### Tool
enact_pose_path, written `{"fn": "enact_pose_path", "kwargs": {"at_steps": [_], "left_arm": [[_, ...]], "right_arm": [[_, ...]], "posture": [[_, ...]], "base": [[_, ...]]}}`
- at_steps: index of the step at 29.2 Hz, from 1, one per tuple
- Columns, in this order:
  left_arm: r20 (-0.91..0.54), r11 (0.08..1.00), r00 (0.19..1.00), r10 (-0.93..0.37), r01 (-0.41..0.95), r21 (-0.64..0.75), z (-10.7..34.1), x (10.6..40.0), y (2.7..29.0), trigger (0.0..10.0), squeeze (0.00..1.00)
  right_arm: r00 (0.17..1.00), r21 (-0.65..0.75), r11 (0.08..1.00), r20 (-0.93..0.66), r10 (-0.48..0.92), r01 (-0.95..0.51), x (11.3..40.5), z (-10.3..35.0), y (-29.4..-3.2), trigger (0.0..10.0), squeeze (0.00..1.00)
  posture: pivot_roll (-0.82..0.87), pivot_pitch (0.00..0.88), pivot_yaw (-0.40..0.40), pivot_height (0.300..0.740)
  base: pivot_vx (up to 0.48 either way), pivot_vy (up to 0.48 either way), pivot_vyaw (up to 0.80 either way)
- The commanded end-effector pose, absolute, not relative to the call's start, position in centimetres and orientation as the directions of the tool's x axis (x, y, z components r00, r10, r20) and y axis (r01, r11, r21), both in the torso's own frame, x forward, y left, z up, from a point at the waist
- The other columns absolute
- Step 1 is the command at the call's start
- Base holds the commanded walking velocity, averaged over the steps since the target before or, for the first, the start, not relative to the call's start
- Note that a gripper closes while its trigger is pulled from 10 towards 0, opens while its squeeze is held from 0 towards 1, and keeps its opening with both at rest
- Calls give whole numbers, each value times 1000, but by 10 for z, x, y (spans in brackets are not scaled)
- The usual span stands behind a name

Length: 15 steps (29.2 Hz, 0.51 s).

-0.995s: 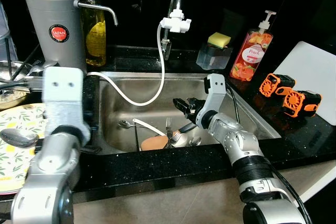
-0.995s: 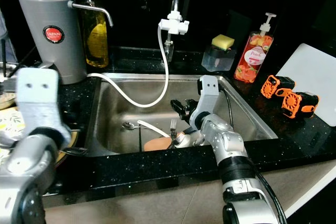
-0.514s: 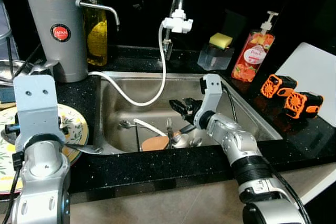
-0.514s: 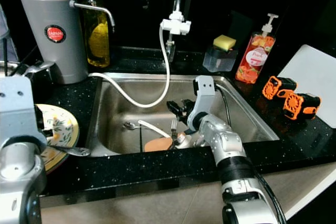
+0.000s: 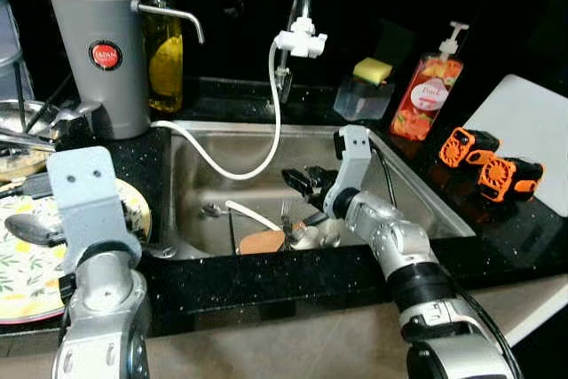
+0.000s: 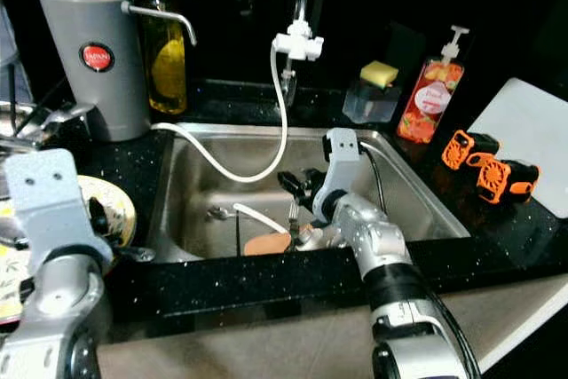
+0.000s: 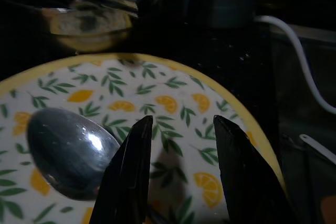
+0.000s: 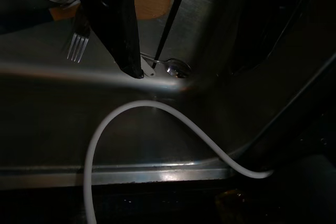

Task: Kitchen organization

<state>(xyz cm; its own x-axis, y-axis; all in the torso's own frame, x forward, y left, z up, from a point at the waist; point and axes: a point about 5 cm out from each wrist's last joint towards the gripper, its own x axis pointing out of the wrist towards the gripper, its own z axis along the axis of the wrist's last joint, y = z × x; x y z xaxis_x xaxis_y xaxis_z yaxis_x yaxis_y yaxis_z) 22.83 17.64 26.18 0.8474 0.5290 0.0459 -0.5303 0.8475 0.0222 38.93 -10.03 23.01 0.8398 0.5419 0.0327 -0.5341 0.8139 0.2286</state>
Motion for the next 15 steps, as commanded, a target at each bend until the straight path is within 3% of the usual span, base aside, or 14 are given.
{"fn": "enact_pose_path", "kwargs": {"at_steps": [1,10,15], "left_arm": [[78,853,852,517,-521,39,263,228,168,10000,0],[65,819,819,570,-573,24,259,223,169,10000,0],[-4,688,688,726,-726,-17,252,214,194,10000,0]], "right_arm": [[843,217,819,35,536,-530,391,231,-103,10000,0],[828,227,804,22,560,-550,391,228,-96,10000,0],[817,218,796,15,576,-565,391,229,-94,10000,0]], "posture": [[289,74,-158,740],[303,93,-179,740],[303,102,-204,740]], "base": [[0,0,0],[0,0,0],[0,0,0]]}}
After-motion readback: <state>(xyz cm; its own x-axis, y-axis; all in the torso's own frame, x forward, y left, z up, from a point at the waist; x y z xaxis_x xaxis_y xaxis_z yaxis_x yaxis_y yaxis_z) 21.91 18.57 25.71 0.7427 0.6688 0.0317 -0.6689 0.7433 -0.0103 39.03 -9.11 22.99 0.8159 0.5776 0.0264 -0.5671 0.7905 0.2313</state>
